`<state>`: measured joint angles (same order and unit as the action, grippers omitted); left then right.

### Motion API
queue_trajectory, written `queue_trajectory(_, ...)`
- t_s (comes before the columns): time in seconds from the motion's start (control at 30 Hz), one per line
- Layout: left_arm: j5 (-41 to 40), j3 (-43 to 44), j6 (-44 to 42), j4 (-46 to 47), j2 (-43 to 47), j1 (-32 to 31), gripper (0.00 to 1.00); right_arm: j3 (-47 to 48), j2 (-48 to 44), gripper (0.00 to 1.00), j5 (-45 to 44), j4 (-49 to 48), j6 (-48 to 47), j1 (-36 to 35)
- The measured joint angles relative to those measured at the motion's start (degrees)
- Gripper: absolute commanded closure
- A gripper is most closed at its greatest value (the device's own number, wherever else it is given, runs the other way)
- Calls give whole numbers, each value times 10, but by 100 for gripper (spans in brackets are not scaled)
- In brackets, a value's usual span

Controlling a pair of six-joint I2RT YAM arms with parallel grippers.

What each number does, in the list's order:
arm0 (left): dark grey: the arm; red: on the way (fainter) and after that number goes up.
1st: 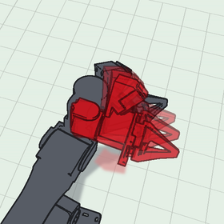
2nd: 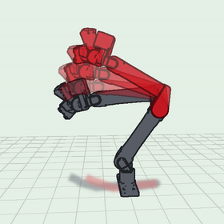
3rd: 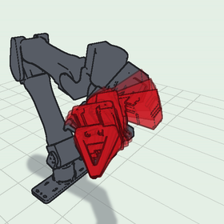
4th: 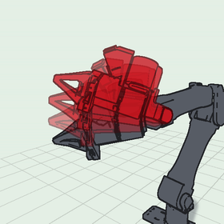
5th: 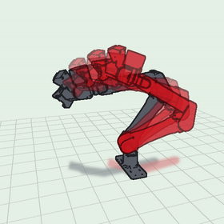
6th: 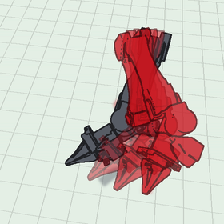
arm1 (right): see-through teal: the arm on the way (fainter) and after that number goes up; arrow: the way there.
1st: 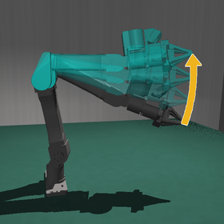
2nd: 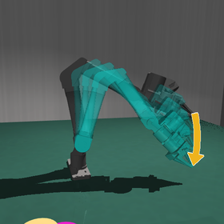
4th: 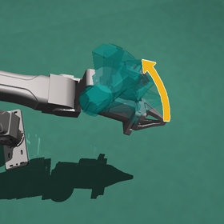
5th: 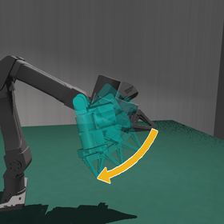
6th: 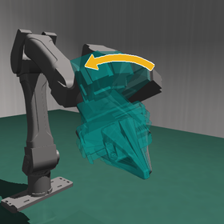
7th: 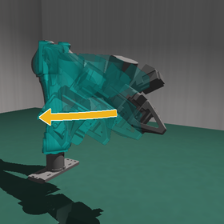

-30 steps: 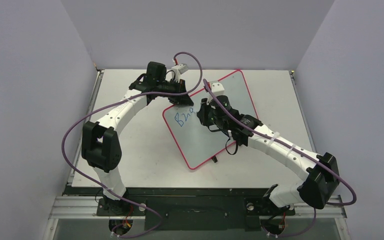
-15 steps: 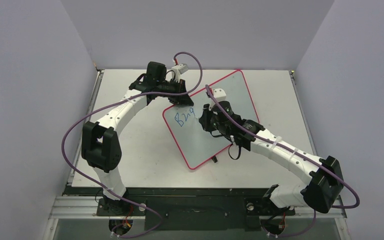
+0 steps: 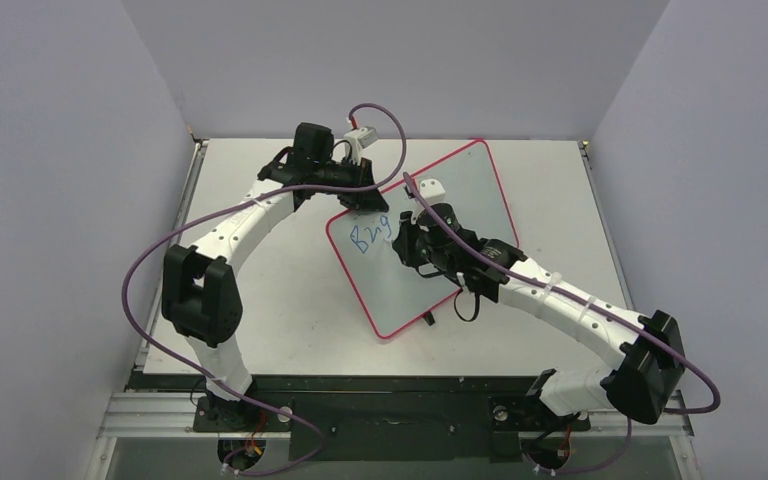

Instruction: Write a sentence on the whiteboard

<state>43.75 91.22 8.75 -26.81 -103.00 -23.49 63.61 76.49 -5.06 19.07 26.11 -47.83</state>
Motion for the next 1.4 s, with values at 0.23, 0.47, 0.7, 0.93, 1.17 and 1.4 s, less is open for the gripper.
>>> queue_trajectory(0.23, -1, 0, -2, 0, 7, -5, 100, 14, -3, 100, -12, 7, -1, 2)
queue_trajectory(0.47, -1, 0, -4, -1, 8, -6, 100, 17, -27, 100, -25, 2, -1, 27)
queue_trajectory(0.7, -1, 0, -5, -1, 9, -6, 100, 30, -27, 100, -29, -3, -1, 37)
queue_trajectory(0.93, -1, 0, -5, -2, 9, -6, 100, 55, -12, 100, -29, -6, -1, 40)
queue_trajectory(1.17, -1, 0, -5, -2, 9, -6, 100, 68, 5, 100, -31, -10, -1, 41)
queue_trajectory(1.4, -1, 0, -5, -2, 9, -6, 100, 81, 27, 100, -32, -10, -1, 44)
